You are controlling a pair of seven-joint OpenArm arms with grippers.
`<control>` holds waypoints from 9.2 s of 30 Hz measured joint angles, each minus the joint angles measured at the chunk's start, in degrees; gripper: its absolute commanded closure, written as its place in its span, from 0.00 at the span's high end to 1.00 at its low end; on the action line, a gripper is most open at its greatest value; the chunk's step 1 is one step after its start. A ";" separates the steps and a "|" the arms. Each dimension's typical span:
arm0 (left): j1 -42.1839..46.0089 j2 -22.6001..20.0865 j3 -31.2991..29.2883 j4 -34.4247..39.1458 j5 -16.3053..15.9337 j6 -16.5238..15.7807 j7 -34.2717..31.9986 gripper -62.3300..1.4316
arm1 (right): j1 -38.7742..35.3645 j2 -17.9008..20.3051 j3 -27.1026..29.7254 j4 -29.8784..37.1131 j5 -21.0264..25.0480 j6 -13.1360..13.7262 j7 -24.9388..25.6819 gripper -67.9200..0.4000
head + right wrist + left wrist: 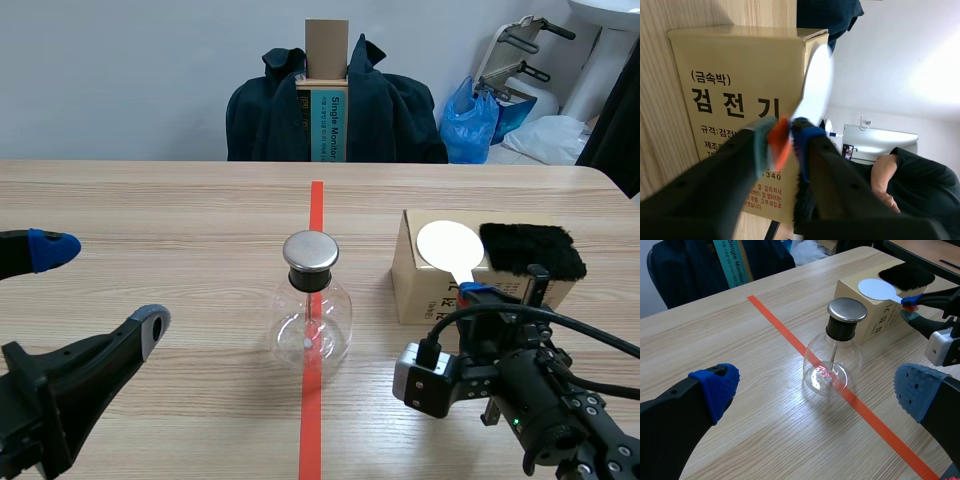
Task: Do the electroscope experiment.
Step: 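Pick up the white charging plate, then bring the plate to the electroscope and point at the metal foil, then move the plate toward and away from the electroscope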
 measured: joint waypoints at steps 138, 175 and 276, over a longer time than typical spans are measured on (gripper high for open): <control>-46.16 2.99 36.39 -49.03 10.23 -8.63 -9.94 0.06 | 5.42 0.76 7.63 -0.26 8.61 -3.65 51.49 0.02; -46.16 2.99 36.39 -49.03 10.23 -8.63 -9.94 0.06 | 5.42 0.76 7.63 -0.26 8.66 -3.50 36.13 0.02; -8.07 -13.53 11.76 -12.52 7.41 -9.09 -17.51 0.09 | -8.26 2.93 32.87 17.20 34.67 -12.87 27.23 0.02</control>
